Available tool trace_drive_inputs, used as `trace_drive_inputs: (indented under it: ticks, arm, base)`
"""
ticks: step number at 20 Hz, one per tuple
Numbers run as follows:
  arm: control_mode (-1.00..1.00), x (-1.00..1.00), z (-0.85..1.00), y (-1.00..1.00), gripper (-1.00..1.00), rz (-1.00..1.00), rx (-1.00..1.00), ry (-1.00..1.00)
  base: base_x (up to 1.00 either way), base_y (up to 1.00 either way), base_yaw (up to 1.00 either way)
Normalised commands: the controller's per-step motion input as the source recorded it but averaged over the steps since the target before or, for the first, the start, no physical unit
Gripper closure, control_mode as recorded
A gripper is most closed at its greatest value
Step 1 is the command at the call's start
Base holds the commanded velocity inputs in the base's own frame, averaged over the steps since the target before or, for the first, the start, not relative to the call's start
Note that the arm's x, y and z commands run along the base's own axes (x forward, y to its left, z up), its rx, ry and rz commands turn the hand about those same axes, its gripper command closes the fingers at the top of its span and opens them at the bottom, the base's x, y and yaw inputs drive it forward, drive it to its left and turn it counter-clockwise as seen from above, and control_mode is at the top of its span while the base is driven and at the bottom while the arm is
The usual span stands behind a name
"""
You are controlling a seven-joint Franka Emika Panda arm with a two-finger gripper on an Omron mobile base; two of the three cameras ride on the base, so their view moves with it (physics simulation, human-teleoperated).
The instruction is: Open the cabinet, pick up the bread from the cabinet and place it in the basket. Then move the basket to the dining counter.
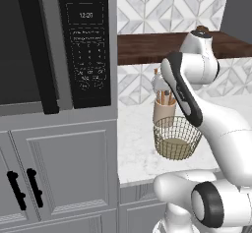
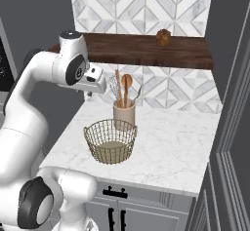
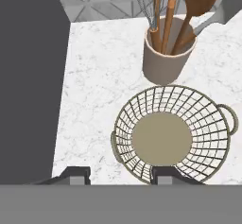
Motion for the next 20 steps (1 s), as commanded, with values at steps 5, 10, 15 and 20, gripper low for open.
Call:
trace_drive_inputs:
  ticks: [5, 10, 15, 20]
  arm:
    - [-1.0, 0.0, -0.01, -0.19, -1.0, -0.03, -0.05, 0.0]
    - [-1.0, -0.09, 0.34, -0.38, -1.0, -0.02, -0.16, -0.06]
    - [-1.0, -0.49, 0.84, -0.38, -1.0, -0.03, -0.26, -0.15]
    - [-1.0, -0.39, 0.95, -0.62, -1.0, -0.16, -0.11, -0.17]
  base:
    - [0.0, 0.0, 0.0]
    - [0.0, 0.0, 0.0]
    - [0.0, 0.0, 0.0]
    - [0.0, 0.0, 0.0]
